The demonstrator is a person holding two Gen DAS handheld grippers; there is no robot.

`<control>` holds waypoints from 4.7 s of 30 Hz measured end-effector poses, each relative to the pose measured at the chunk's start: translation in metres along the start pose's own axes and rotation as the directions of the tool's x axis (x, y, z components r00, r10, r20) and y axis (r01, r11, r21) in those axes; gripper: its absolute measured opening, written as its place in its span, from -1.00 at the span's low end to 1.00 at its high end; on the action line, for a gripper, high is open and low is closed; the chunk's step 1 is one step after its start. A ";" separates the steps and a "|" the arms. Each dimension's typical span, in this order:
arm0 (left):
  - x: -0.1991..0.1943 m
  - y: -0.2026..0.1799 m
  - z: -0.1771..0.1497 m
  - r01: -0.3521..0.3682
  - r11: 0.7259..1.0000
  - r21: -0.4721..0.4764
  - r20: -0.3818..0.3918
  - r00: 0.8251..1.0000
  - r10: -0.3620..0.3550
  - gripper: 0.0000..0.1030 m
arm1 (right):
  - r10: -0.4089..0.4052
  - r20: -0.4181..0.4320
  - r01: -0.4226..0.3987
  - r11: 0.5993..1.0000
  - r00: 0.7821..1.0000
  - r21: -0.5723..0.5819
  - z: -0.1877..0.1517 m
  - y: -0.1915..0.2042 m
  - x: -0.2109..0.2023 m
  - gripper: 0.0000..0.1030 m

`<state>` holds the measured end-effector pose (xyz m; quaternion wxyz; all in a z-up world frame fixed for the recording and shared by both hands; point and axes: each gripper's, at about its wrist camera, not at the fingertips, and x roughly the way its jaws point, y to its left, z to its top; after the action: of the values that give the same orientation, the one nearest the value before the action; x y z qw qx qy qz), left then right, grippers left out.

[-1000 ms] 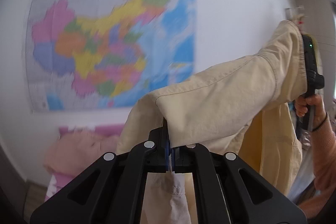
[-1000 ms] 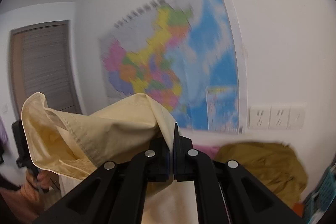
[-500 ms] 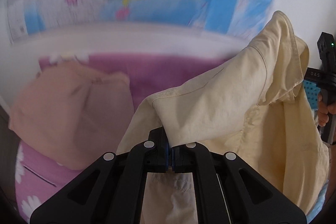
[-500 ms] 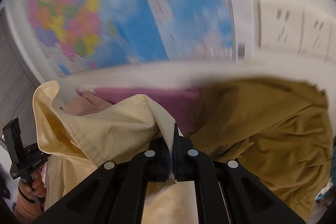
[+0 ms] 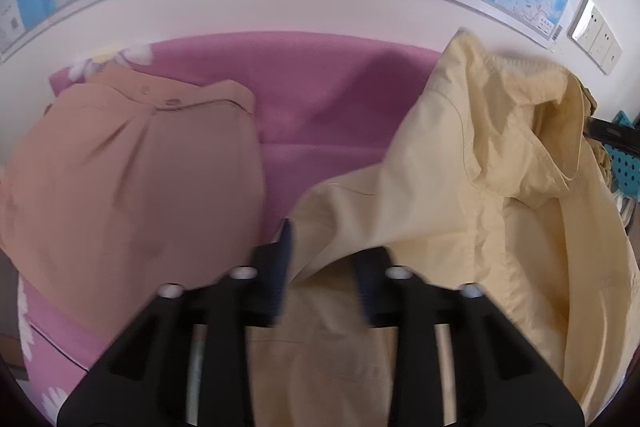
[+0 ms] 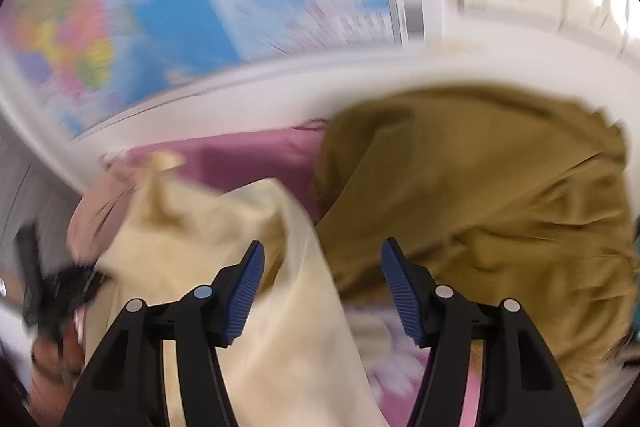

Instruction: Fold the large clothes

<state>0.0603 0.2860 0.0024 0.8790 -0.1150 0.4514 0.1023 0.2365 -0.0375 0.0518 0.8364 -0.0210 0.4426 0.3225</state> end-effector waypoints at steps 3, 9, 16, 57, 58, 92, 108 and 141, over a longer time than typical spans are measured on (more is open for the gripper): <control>-0.018 0.004 -0.002 0.028 1.000 0.000 0.025 0.999 -0.028 0.03 | 0.025 0.032 -0.021 0.992 0.999 -0.128 -0.040 0.028 -0.060 0.46; -0.058 0.000 -0.017 0.047 0.997 0.069 0.087 0.995 -0.053 0.41 | 0.071 0.028 -0.059 0.947 0.997 -0.316 -0.148 0.090 -0.130 0.67; -0.065 -0.006 -0.042 0.048 0.991 0.126 0.085 0.995 -0.059 0.48 | -0.040 -0.131 -0.012 0.926 0.991 -0.376 -0.236 0.138 -0.087 0.73; -0.105 0.005 -0.107 0.192 0.964 0.182 0.010 0.980 -0.197 0.75 | -0.163 0.227 0.177 0.983 0.960 -0.043 -0.146 -0.032 -0.156 0.57; -0.111 -0.001 -0.119 0.215 0.957 0.193 0.009 0.975 -0.221 0.78 | -0.131 0.227 0.151 0.986 0.965 -0.073 -0.146 -0.018 -0.150 0.57; -0.085 0.076 -0.068 -0.425 0.884 0.193 0.020 0.903 0.430 -0.01 | -0.013 0.037 0.017 0.993 0.999 -0.113 -0.106 0.023 -0.013 0.57; -0.037 -0.057 0.005 -0.057 0.928 0.368 0.109 0.994 0.017 0.72 | -0.160 0.004 0.151 0.917 0.987 -0.369 -0.045 0.090 0.079 0.16; -0.047 -0.046 0.006 0.034 0.970 0.243 0.153 0.986 -0.073 0.35 | -0.139 0.176 0.171 0.968 0.974 -0.183 -0.066 -0.027 -0.066 0.47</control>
<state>0.0513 0.2407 0.0488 0.9223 -0.0119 0.3849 0.0322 0.1775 -0.1141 0.0544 0.8861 -0.1123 0.3359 0.2989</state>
